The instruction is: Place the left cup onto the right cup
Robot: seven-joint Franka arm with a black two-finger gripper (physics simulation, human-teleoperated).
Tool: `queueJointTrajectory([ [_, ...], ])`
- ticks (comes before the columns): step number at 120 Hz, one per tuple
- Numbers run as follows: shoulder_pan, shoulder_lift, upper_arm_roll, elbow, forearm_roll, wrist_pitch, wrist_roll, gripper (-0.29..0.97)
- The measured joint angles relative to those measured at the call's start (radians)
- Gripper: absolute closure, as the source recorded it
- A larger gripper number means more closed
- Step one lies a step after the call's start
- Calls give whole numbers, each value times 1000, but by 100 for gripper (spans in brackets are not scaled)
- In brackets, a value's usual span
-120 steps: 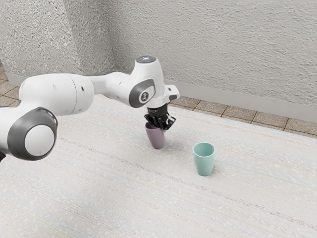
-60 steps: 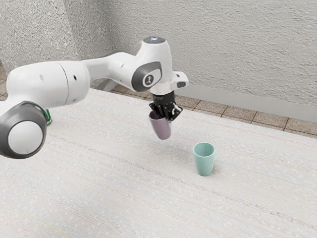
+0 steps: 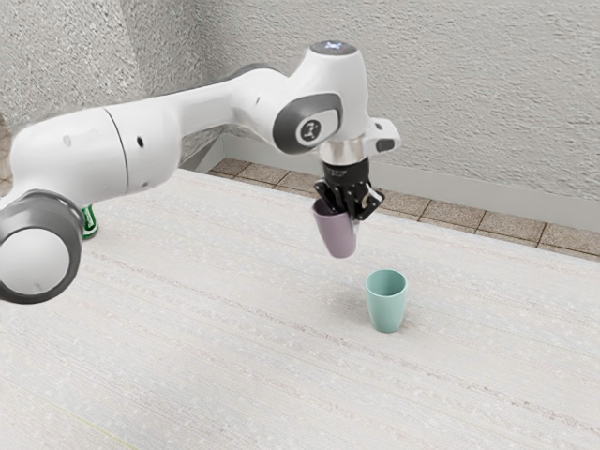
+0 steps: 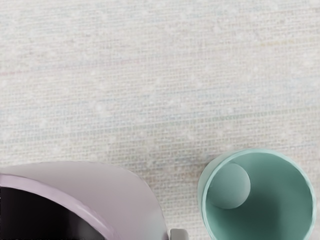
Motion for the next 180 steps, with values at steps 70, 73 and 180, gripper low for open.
queueJointTrajectory([
  [70,-65,76,-124,80,170,-15,-136,78],
  [73,-65,79,-123,79,172,-16,-142,78],
  [180,-89,78,-129,30,178,-35,-322,78],
])
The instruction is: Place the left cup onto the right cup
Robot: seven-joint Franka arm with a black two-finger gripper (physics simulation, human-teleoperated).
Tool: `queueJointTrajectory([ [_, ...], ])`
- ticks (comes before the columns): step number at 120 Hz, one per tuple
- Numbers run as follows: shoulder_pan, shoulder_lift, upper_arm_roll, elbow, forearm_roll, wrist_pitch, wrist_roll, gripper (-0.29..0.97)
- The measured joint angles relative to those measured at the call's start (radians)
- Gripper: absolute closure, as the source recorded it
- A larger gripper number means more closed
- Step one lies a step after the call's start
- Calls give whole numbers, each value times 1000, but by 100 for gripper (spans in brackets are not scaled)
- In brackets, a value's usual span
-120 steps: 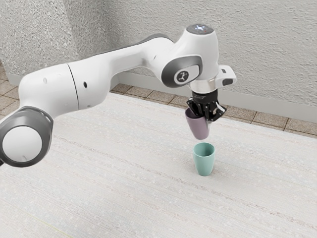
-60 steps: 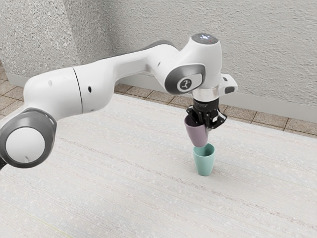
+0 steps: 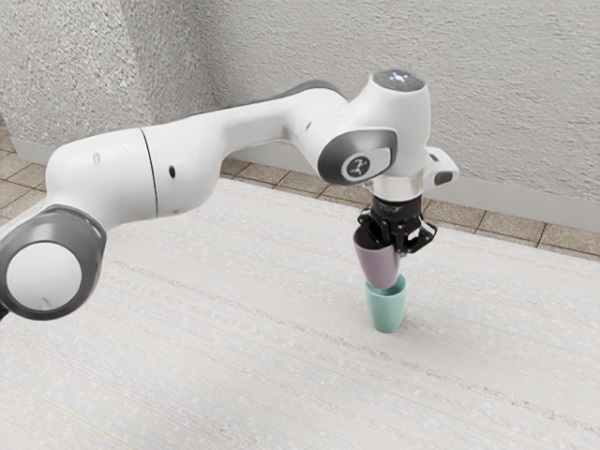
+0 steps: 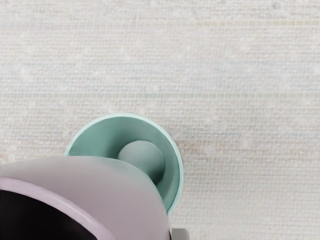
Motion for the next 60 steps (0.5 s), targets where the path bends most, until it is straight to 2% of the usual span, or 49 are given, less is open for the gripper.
queueJointTrajectory([
  [60,0,11,-3,3,30,11,-56,78],
])
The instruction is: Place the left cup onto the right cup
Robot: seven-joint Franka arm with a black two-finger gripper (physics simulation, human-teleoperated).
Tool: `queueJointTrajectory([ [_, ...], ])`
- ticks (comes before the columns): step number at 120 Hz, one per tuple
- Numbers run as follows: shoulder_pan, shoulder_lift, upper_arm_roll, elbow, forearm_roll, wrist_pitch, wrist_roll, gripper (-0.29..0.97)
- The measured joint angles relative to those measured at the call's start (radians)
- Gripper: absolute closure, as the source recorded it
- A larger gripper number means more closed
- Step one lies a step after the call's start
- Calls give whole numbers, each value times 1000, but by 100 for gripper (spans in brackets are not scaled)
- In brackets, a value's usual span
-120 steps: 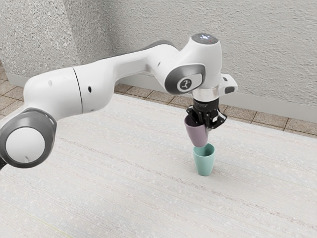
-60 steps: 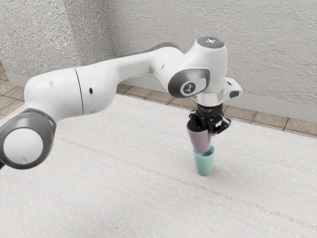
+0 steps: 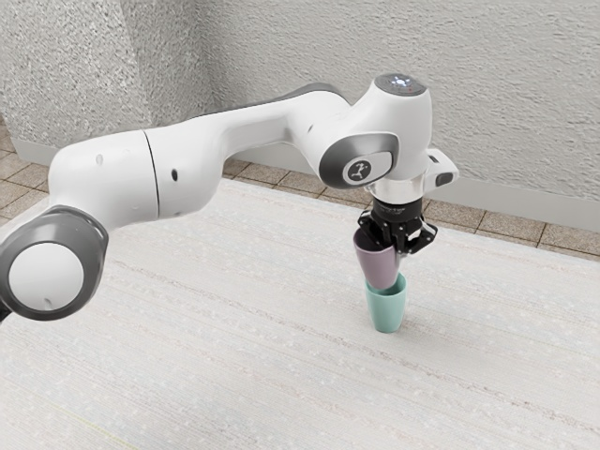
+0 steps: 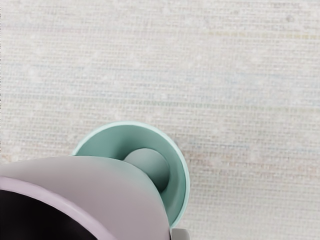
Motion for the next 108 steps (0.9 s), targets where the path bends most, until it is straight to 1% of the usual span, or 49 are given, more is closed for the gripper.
queueJointTrajectory([
  [27,0,11,2,8,19,7,-12,78],
  [90,0,36,1,7,25,26,-28,78],
  [94,0,36,2,7,24,27,-27,75],
  [108,0,36,3,8,21,29,-22,48],
])
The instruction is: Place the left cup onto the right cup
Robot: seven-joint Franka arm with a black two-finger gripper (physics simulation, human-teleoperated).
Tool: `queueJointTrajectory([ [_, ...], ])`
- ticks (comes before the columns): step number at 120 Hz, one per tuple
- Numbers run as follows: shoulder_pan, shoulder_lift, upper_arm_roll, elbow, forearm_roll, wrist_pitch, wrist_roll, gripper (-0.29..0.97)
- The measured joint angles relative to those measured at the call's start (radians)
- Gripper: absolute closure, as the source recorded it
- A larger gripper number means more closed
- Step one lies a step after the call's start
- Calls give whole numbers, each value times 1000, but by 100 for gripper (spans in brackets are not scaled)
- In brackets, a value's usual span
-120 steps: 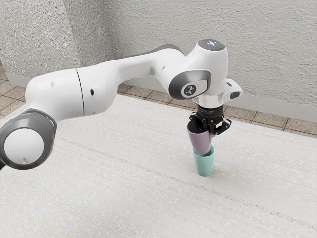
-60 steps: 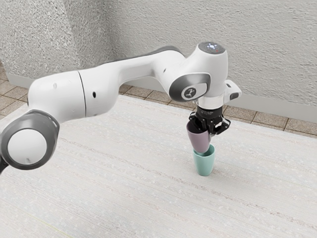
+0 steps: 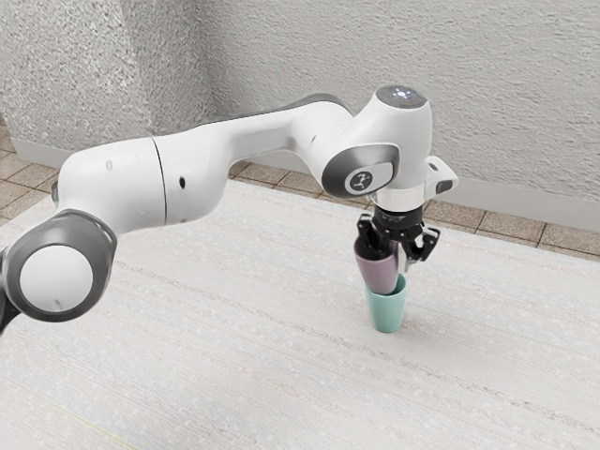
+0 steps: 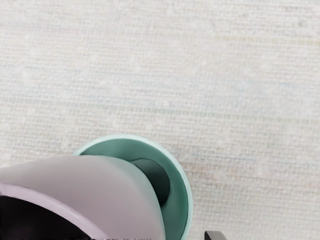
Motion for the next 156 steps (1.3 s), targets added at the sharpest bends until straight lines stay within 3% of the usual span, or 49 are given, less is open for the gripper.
queueJointTrajectory([
  [16,0,0,1,0,-2,2,4,26],
  [37,0,0,2,0,-2,3,8,11],
  [84,0,-7,0,0,-4,3,11,2],
  [109,0,-83,6,-11,-20,-1,15,1],
  [131,17,-218,105,-24,-156,-73,29,0],
  [156,86,-586,394,-313,-412,-163,111,0],
])
